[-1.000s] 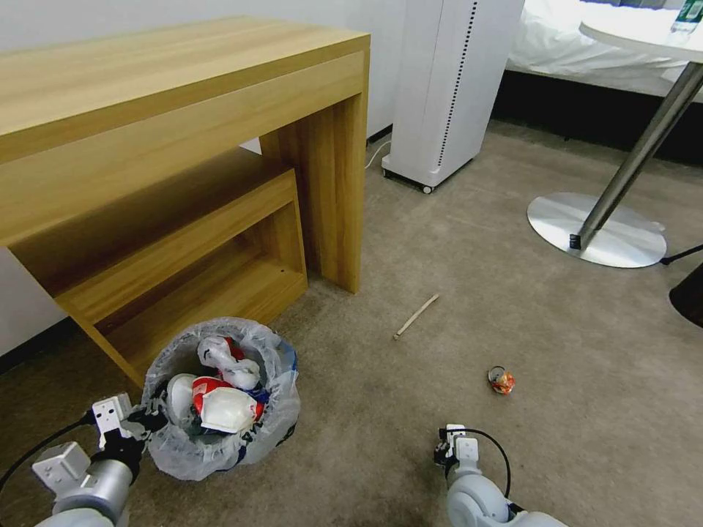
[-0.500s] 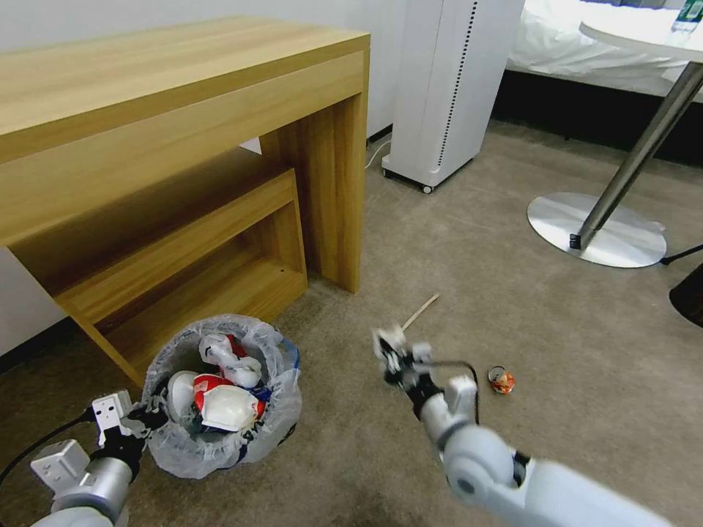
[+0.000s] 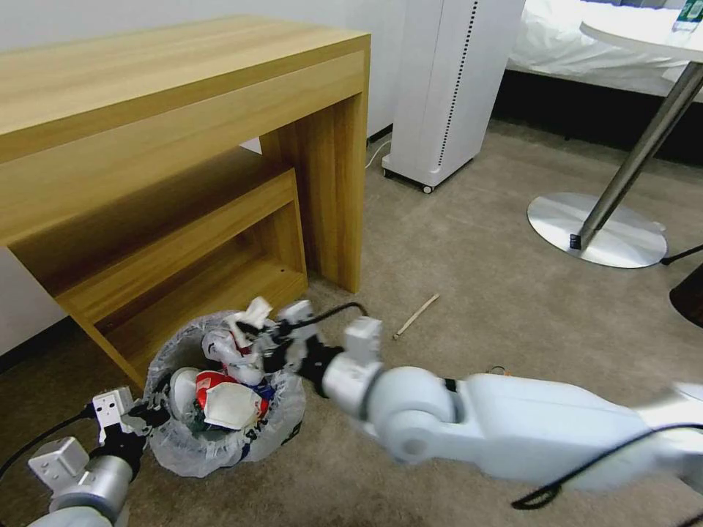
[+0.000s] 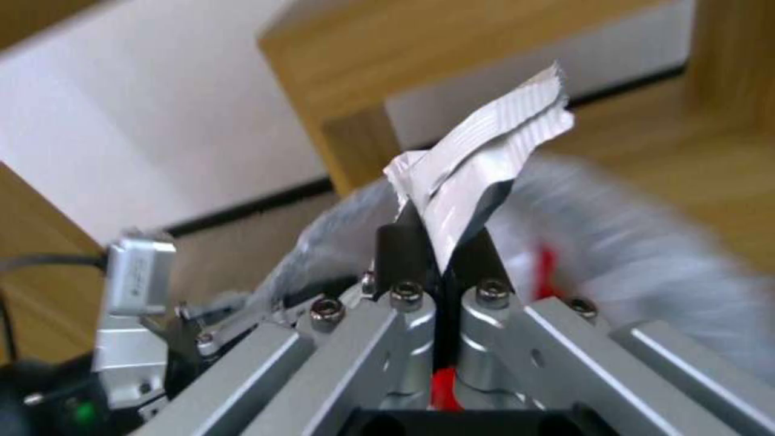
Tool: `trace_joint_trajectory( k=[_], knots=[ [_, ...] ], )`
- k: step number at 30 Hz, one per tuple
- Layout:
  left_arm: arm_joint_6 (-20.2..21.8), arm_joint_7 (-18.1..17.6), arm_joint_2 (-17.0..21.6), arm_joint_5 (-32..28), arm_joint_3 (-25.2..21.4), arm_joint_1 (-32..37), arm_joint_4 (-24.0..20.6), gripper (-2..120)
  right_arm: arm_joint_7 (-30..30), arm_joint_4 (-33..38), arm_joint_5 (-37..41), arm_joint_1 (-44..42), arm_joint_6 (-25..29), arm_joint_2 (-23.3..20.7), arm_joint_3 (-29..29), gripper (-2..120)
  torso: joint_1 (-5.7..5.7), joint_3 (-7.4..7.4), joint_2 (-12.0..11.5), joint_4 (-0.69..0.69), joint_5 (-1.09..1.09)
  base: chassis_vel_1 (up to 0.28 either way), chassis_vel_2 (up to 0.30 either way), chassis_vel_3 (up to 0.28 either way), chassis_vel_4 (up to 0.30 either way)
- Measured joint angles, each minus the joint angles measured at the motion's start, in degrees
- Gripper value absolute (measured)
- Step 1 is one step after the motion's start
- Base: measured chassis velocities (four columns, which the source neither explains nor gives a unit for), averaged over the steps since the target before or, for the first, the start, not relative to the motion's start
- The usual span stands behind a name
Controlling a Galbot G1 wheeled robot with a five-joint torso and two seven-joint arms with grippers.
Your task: Pick up the trash bin and place the garbage on the floor into it.
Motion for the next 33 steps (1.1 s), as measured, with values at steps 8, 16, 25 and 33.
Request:
trace_joint_trajectory(
  k=[8, 16, 25, 33],
  knots=[
    [-0.61, 0.06, -0.23, -0.22, -0.29, 0.54, -0.65, 1, 4.35, -8.98, -0.43, -0.62, -2.12, 9.95, -3.27, 0, 0.0, -0.01, 0.0, 0.0, 0.0, 0.0, 0.0, 0.0, 0.0],
    [-1.06, 0.13, -0.18, -0.41, -0.35, 1.05, -0.9, 1, 8.37, -13.06, -1.16, -2.75, -4.37, 11.66, -3.44, 0, 0.0, -0.01, 0.0, -0.01, 0.01, 0.0, 0.0, 0.0, 0.0],
    [-1.39, 0.28, -0.32, 0.03, -0.08, 1.37, -0.72, 1, 8.72, -14.4, -2.86, -4.79, -5.02, 11.99, -2.87, 14, 0.0, -0.01, 0.0, -0.01, 0.01, 0.0, 0.0, 0.0, 0.0],
    [-1.49, 0.39, -0.64, 0.41, 0.27, 1.05, -0.42, 1, 7.26, -11.45, -3.72, -4.54, -4.77, 10.68, -2.28, 42, 0.0, -0.01, 0.0, -0.01, 0.02, 0.0, 0.0, 0.0, 0.0]
  ],
)
